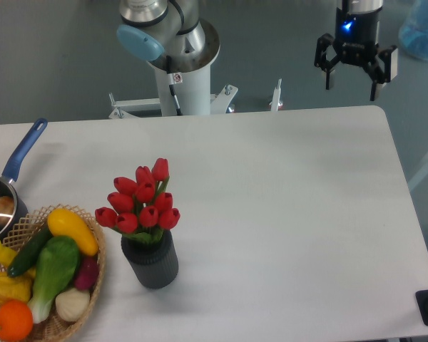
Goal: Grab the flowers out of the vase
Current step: 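Move the open gripper from its raised start toward the red tulips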
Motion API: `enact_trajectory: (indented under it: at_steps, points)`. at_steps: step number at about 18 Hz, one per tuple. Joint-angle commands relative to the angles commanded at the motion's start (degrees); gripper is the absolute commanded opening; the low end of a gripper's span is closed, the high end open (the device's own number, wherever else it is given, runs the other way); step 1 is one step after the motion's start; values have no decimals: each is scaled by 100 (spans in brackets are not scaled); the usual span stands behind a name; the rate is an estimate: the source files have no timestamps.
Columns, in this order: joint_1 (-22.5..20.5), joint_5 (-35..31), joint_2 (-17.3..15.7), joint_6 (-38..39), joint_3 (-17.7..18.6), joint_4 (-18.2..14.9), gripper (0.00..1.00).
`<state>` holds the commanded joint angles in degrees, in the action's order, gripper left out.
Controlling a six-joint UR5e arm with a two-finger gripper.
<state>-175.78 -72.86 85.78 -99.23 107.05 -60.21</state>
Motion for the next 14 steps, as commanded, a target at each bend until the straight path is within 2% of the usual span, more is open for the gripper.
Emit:
enact_trajectory:
  at_steps: [7,11,14]
  points:
    - [220,26,123,70,9,0,100]
    - [342,114,211,491,-26,17,100]
    - [352,123,237,510,-17,9,100]
